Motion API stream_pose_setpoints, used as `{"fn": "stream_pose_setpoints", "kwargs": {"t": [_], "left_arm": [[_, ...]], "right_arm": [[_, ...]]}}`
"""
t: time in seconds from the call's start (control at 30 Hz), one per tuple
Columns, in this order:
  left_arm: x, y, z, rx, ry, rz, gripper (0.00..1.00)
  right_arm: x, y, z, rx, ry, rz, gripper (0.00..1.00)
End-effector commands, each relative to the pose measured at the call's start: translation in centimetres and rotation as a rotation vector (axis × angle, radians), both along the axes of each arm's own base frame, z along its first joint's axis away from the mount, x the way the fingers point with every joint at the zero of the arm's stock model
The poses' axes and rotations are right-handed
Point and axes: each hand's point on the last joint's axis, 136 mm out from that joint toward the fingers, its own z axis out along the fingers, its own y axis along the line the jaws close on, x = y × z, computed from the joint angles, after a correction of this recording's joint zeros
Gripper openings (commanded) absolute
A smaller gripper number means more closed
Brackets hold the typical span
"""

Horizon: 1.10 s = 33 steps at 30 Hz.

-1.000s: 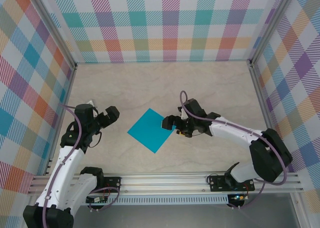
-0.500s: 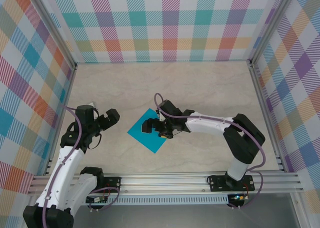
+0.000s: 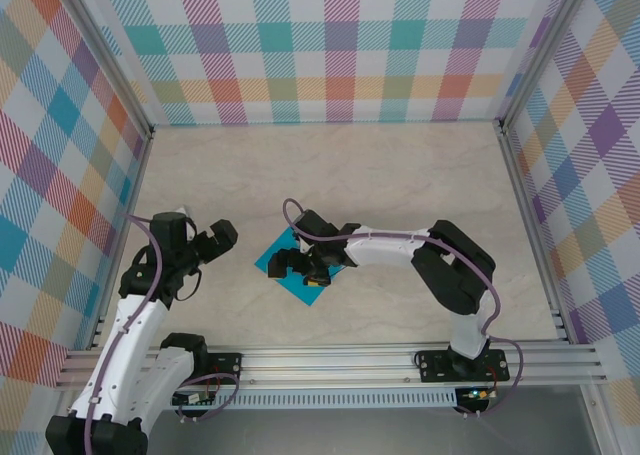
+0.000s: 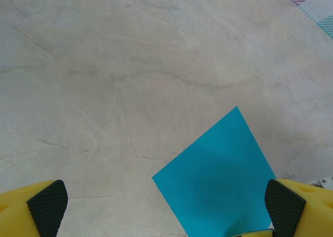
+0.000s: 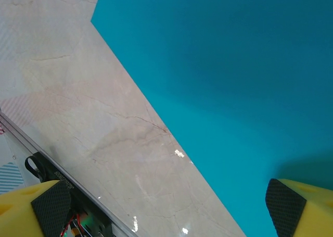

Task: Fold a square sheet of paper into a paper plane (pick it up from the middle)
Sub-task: Rotate the square sheet of paper at the center of the table.

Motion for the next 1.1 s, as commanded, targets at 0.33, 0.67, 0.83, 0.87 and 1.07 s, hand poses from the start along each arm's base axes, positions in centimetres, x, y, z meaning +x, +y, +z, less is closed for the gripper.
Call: {"fn": "stream_pose_setpoints", "kwargs": {"t": [0.33, 0.67, 0.83, 0.87, 1.07], "left_arm": [[0.9, -0.6, -0.1, -0.031, -0.001, -0.036, 1.00], [1.5, -2.4, -0.6, -0.103, 0.015, -0.106, 1.00], [1.5, -2.6, -0.7, -0.104, 0.017, -0.117, 1.00], [1.6, -2.6, -0.7, -0.103, 0.018, -0.116, 1.00], [1.5, -2.2, -0.7, -0.082, 0.018, -0.110, 1.00]], "right_arm": [[-1.6, -6.8, -2.7, -0.236, -0.058, 0.149, 0.97], [2.8, -12.3, -2.0, -0.362, -0.133, 0.170, 0.94], [3.8, -9.9, 1.9, -0.246, -0.191, 0.145, 0.94], [3.7, -9.2, 2.5, -0.209, -0.189, 0.134, 0.94], [2.7, -4.5, 3.7, -0.043, -0.122, 0.060, 0.94]]}}
